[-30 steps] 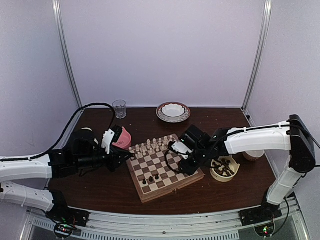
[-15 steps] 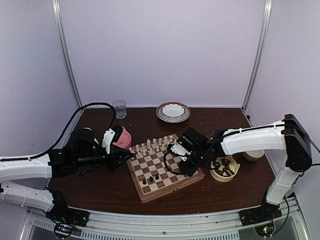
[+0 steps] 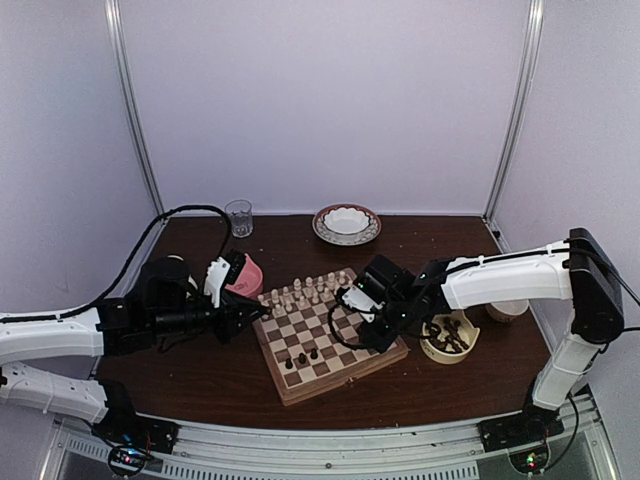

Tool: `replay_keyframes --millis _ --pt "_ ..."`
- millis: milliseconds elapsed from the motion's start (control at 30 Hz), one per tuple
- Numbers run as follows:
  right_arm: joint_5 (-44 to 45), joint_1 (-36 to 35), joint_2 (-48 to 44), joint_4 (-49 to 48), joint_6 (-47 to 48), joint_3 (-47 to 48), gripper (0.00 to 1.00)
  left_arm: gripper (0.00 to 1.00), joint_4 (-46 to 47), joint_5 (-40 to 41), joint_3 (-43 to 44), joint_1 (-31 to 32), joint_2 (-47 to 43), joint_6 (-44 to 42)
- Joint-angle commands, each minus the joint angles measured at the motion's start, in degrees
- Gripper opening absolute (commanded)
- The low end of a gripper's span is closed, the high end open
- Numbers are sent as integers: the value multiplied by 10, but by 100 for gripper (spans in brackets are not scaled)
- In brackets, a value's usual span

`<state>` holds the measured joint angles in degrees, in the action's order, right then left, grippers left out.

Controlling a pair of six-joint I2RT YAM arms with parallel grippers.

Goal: Set up the chess pieces on the board
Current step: Pick up the pawn from the chessboard.

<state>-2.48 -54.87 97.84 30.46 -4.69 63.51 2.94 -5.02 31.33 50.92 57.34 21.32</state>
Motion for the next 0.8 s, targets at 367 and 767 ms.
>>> replay_keyframes --millis 367,767 --pt "21 2 16 15 0 19 24 0 22 -7 17 -4 1 -7" --pt "15 2 -8 -15 2 1 7 0 20 -6 17 -4 -5 -6"
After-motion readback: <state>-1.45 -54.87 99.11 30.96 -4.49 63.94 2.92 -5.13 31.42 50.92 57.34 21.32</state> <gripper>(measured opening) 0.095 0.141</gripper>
